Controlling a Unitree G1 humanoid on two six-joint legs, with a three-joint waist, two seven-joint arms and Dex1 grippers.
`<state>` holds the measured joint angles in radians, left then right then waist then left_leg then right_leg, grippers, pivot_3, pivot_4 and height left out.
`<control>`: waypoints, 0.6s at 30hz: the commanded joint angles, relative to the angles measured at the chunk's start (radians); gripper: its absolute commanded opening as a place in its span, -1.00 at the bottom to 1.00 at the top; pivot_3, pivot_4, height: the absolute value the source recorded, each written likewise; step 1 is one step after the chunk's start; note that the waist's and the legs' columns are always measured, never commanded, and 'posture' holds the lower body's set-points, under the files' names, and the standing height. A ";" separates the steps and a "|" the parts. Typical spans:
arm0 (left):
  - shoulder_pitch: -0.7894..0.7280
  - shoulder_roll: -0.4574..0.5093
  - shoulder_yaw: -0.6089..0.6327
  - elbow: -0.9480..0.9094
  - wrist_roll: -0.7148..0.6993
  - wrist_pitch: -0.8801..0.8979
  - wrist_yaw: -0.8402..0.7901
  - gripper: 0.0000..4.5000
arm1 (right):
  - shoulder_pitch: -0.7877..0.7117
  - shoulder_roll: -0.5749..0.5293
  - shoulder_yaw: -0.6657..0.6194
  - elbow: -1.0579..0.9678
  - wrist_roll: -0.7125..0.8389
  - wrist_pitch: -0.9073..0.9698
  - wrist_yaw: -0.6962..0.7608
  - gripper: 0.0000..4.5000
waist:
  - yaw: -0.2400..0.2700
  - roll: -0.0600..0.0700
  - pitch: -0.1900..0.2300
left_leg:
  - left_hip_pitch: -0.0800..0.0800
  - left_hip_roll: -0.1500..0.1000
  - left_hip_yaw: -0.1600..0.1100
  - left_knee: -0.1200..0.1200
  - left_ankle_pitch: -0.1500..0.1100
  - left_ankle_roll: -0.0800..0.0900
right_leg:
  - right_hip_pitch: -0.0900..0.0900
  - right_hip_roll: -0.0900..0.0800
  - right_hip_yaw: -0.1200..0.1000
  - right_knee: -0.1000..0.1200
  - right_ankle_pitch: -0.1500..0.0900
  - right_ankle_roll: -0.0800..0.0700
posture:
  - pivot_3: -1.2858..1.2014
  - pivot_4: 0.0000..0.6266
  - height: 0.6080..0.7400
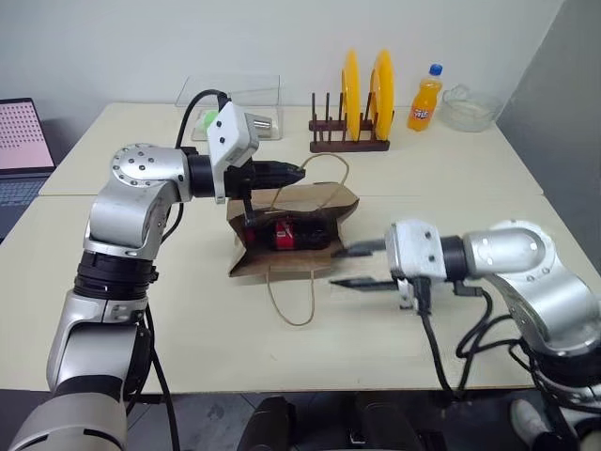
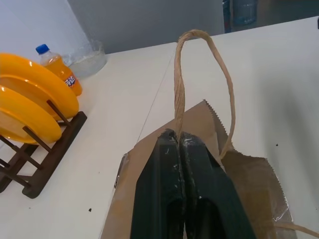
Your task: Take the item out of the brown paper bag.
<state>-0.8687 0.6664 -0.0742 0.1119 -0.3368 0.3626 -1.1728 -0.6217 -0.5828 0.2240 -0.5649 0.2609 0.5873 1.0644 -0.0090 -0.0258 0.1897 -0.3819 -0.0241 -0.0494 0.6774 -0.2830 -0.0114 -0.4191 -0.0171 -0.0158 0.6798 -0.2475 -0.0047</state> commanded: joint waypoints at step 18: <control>-0.029 0.002 0.037 -0.006 -0.010 -0.022 -0.004 -1.00 | -0.300 0.288 0.502 0.554 -0.663 -0.211 -0.293 0.45 | -0.014 0.000 0.000 | -0.003 -0.001 0.000 0.000 0.000 0.000 | -0.003 -0.001 0.000 0.001 0.003 -0.005 | 0.03 -0.52 1.00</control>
<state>-0.8756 0.6634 -0.0737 0.1280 -0.3350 0.3565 -1.1869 -0.9127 -0.3016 0.7331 0.0052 -0.3688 0.3983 0.7979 -0.0227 -0.0258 0.1897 -0.3849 -0.0250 -0.0491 0.6774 -0.2827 -0.0118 -0.4222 -0.0180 -0.0156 0.6807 -0.2443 -0.0098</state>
